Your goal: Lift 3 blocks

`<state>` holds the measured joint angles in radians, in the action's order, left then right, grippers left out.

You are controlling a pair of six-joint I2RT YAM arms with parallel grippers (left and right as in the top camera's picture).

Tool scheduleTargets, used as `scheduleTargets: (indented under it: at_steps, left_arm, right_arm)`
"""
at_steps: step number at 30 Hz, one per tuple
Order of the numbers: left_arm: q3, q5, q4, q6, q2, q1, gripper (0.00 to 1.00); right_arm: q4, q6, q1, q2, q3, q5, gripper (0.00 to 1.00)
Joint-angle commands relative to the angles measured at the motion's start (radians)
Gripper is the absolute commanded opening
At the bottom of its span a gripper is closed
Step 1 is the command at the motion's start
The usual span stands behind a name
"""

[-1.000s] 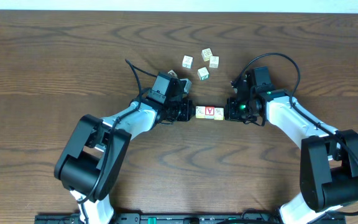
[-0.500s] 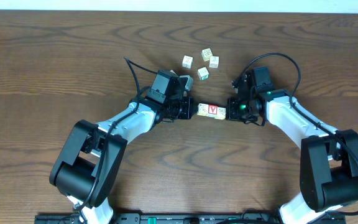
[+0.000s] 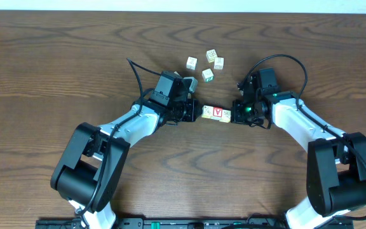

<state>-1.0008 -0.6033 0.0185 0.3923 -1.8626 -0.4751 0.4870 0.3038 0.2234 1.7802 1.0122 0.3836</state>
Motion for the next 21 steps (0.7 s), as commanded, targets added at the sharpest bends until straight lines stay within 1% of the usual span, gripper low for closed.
scheduleTargets:
  at_steps: [1,21]
  left_arm:
    - [-0.040,-0.163,0.027,-0.014,0.019,-0.075,0.07]
    - [-0.041,-0.164,0.027,-0.013,0.019,-0.075,0.07]
  right_arm:
    - [-0.018,-0.001,0.085,-0.008,0.041,0.329,0.01]
    - [0.022,-0.010,0.085,-0.013,0.087,0.328,0.01]
